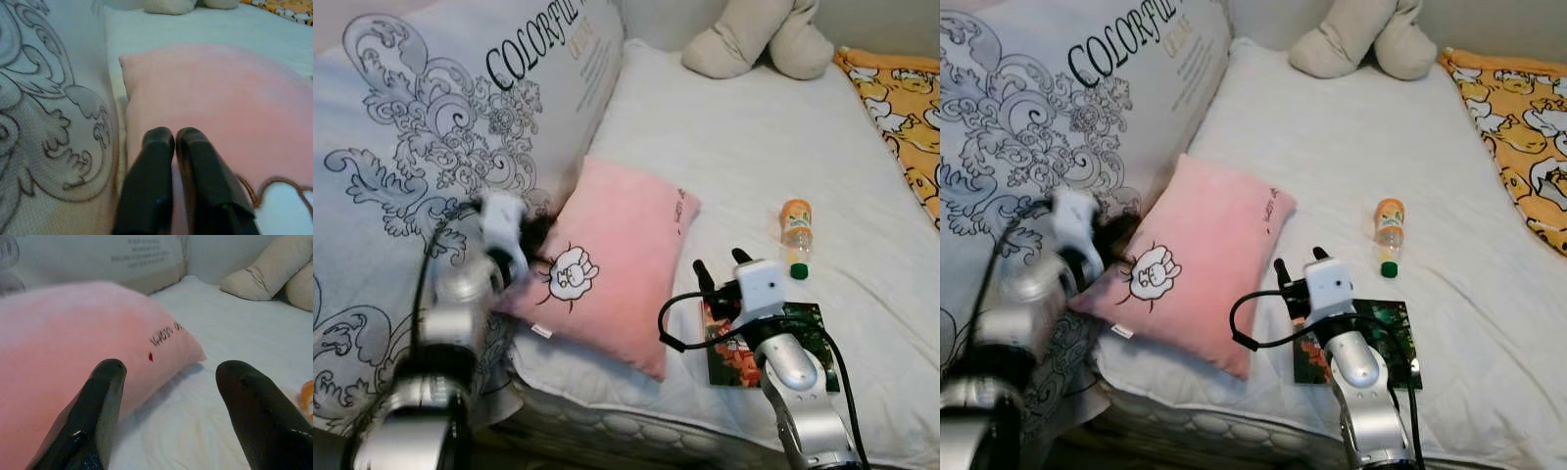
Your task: Clean up the room
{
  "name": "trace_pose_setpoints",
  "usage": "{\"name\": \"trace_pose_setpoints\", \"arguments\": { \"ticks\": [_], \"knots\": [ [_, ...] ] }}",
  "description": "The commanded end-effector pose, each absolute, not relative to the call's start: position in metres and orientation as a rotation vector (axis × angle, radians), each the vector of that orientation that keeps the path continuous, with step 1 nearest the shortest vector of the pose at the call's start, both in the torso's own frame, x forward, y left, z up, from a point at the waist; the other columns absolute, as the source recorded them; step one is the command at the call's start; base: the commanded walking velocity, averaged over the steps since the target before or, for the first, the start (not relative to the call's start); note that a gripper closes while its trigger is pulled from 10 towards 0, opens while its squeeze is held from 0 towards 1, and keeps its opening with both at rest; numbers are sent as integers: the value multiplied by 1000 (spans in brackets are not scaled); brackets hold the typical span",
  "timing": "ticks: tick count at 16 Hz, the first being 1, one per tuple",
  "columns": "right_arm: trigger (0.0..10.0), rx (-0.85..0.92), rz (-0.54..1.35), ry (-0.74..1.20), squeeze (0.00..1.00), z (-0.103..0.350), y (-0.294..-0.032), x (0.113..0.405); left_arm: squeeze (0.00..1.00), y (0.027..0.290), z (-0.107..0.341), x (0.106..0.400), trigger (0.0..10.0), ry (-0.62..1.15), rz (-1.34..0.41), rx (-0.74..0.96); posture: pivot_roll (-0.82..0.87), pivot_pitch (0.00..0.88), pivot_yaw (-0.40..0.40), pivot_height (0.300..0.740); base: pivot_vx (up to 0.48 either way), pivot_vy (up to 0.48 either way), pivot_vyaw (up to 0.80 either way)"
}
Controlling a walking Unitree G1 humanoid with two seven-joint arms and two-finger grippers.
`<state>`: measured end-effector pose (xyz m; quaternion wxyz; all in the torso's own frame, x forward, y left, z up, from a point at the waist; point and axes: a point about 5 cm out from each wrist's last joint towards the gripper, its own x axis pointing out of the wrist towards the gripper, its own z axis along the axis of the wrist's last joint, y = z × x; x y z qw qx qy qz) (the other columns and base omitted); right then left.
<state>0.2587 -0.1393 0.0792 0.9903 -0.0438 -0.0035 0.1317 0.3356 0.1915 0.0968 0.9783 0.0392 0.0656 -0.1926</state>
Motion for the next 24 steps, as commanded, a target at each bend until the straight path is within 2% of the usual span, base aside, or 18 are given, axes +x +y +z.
{"name": "trace_pose_setpoints", "arguments": {
  "ticks": [1,4,6,10,13,17,22,24],
  "knots": [
    [10000,-5,271,-41,0,87,-139,256,1000,184,113,337,10000,24,-374,108,-96,0,1,740,0,0,0],
    [10000,109,432,-26,0,89,-126,243,1000,177,103,327,10000,7,-327,97,-102,0,1,740,0,0,0],
    [10000,91,529,27,0,87,-136,226,1000,174,100,324,10000,-11,-323,119,-107,0,4,740,0,0,0],
    [10000,60,533,60,0,83,-147,212,1000,167,101,326,10000,-3,-379,96,-139,0,23,740,0,0,0],
    [10000,58,545,48,0,88,-140,211,1000,164,101,329,10000,3,-399,114,-143,0,27,740,0,0,0],
    [10000,50,523,48,0,89,-140,218,1000,156,83,325,10000,146,-493,118,-131,0,16,740,0,0,0],
    [10000,35,516,28,0,92,-138,230,1000,168,80,334,10000,206,-428,102,-131,0,22,740,0,0,0],
    [10000,25,506,18,0,94,-139,234,1000,180,84,342,10000,224,-375,53,-142,0,22,740,0,0,0]
  ]
}}
